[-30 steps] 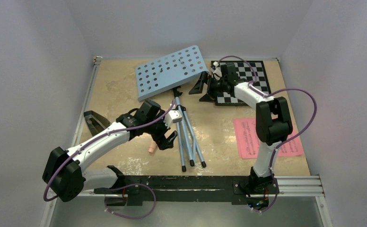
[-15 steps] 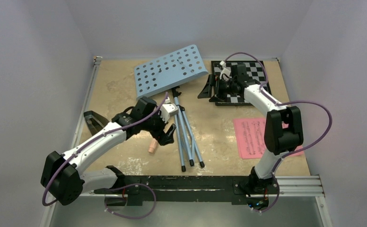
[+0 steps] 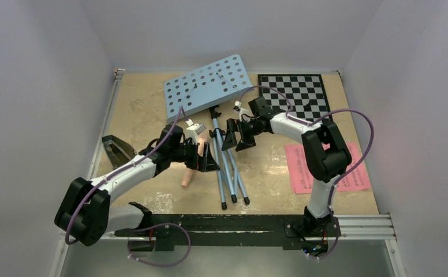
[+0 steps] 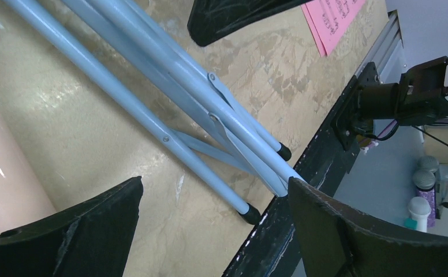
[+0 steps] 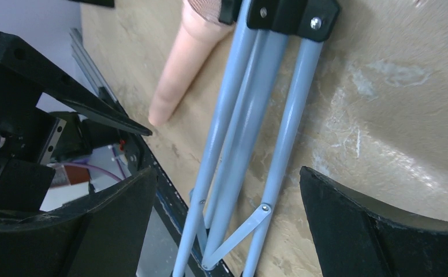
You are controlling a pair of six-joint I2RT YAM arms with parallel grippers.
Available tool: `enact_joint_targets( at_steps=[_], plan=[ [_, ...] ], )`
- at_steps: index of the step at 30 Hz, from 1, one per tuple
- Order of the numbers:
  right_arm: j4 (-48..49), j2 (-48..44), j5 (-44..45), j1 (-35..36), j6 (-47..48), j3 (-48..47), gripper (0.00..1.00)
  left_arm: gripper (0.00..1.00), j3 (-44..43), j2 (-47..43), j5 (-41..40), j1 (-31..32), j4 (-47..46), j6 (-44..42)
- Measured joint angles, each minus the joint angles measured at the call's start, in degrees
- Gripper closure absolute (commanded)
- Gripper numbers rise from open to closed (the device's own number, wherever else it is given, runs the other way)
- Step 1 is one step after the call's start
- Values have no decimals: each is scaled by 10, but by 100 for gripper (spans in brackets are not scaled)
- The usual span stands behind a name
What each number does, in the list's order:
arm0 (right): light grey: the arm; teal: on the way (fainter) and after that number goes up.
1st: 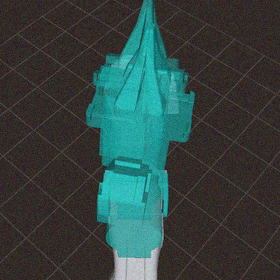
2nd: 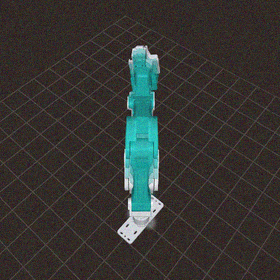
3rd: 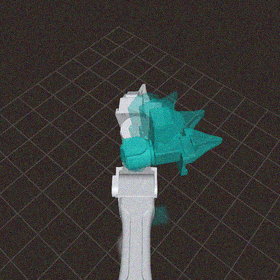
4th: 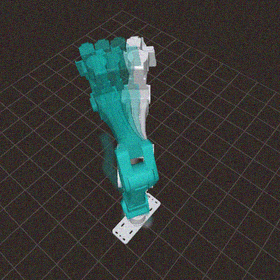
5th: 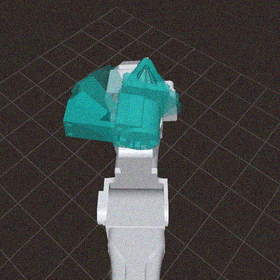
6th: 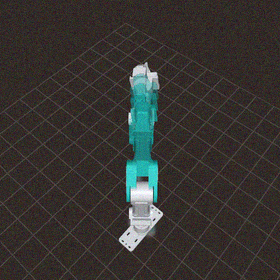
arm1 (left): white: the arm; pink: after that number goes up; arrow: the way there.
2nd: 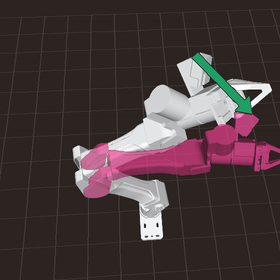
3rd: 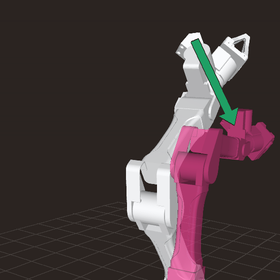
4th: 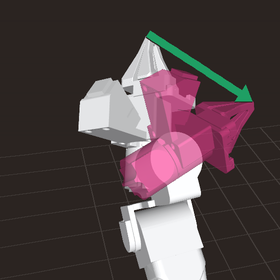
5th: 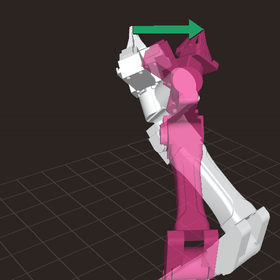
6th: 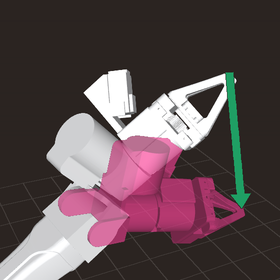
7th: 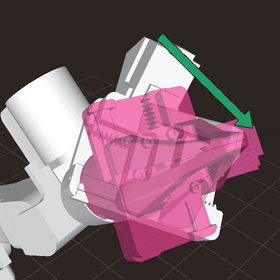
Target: Pack up the instrument practice props
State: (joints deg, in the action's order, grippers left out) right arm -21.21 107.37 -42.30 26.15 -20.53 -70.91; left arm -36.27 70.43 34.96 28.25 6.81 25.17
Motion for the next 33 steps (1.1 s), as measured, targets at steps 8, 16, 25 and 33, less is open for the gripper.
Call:
enact_joint_targets(
  at_steps=[8,16,25,33],
  plan=[
    [-40,47,46,49,16,-33,1,1,39,-16,-3,-4,-46,55],
    [-118,92,211,139,17,-128,1,0,-25,-156,-50,-59,106,-13],
    [-162,120,363,196,-44,-172,28,0,-104,-300,-150,-89,204,-94],
    [-180,150,412,201,-132,-188,67,0,-118,-359,-209,-126,239,-165]
  ],
)
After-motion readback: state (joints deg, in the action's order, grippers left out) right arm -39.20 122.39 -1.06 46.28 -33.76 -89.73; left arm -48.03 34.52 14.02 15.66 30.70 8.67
